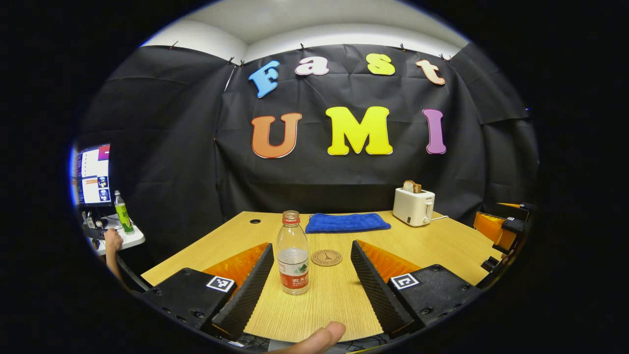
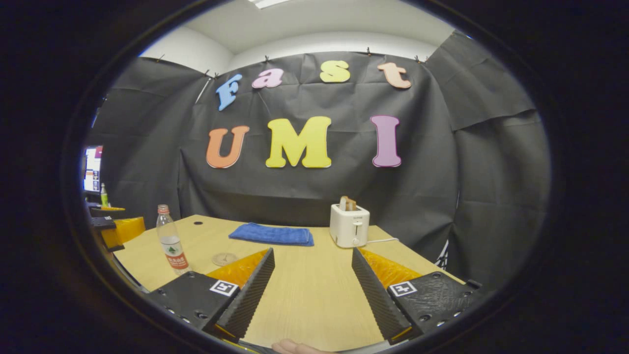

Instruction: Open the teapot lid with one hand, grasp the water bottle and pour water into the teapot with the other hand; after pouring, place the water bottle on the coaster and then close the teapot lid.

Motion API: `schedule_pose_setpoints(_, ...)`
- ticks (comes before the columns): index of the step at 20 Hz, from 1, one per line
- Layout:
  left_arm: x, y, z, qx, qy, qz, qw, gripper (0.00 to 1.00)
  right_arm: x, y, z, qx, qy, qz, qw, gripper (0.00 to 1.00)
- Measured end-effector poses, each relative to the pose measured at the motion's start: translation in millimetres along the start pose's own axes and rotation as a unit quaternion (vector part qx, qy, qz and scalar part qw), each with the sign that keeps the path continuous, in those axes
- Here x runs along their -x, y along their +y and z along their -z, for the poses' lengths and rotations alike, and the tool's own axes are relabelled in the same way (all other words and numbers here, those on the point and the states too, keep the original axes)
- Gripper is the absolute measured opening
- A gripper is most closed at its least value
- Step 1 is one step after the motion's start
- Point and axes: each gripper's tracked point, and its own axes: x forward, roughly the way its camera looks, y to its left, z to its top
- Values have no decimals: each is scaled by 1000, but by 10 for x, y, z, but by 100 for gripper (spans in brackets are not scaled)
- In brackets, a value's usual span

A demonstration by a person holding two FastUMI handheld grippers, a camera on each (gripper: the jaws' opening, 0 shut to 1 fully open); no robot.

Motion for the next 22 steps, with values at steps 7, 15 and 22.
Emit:
schedule_pose_setpoints(7, -106, 134, 58, -5, 9, -13, 1000, 99, -418, 284, 254, -17, 9, -28, 999, 95)
schedule_pose_setpoints(15, -171, 525, 24, -44, -2, -48, 998, 99, -918, 819, 607, -1, 32, -68, 997, 97)
schedule_pose_setpoints(22, -174, 646, 35, -33, 6, -50, 998, 99, -1088, 1369, 771, 16, 42, -79, 996, 96)
